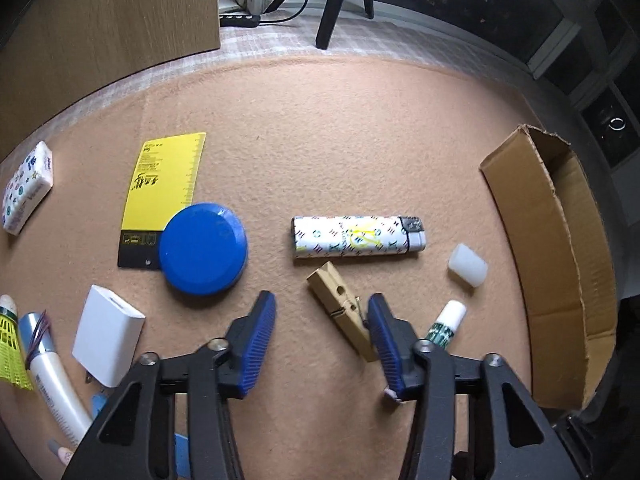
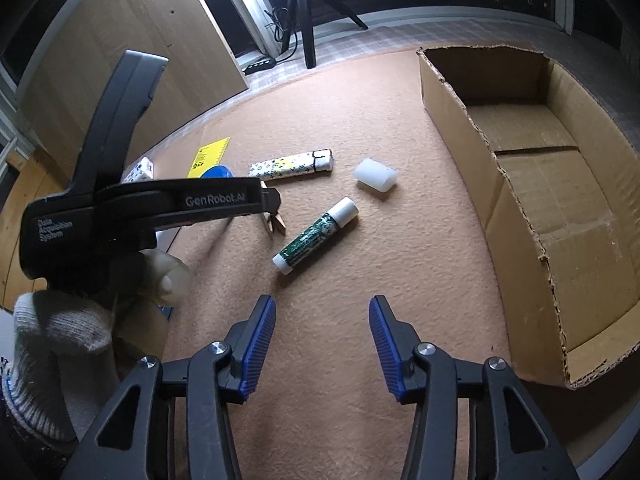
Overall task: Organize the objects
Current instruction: 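Grasp the wooden clothespin with the left tool while the right tool approaches the glue stick, then grasp the green-and-white glue stick with the right tool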
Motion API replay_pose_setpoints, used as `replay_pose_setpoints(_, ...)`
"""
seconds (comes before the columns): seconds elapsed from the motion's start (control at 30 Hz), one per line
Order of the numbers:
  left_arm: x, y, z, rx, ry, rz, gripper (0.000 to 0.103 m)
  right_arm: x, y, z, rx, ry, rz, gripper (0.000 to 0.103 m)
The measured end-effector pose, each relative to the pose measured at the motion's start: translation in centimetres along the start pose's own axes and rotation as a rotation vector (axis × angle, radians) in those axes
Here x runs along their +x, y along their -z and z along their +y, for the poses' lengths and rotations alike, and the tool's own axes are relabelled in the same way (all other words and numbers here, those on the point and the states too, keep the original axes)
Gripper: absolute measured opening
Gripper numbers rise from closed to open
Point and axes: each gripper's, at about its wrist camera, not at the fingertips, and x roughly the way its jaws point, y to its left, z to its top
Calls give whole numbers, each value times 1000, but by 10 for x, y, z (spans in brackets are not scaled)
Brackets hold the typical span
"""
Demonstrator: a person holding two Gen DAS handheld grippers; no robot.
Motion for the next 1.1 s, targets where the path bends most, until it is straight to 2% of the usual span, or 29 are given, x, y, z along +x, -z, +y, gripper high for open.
replay_pose_setpoints(0.1,-1,-1,-1,-13,32,13,32,3,-2,-4,23,-4,4,44)
replay_pose_setpoints(0.17,0,-4,0,-37,66,14,32,3,-3,-6,32,-1,-1,44)
replay_pose_setpoints(0.3,7,-8,-6,-18,54,44,32,4,-5,-9,43,9,-3,44)
replay_pose_setpoints(0.47,6,-9,-8,-5,21,44,31,5,-6,-10,53,5,2,44)
replay_pose_setpoints(0.7,2,-6,8,-12,21,44,13,4,-9,-9,56,7,2,44)
replay_pose_setpoints(0.93,-7,14,19,18,25,23,13,12,-20,-5,57,9,18,44)
replay_pose_setpoints(1.1,-15,35,30,0,32,15,13,22,-26,7,27,3,43,44)
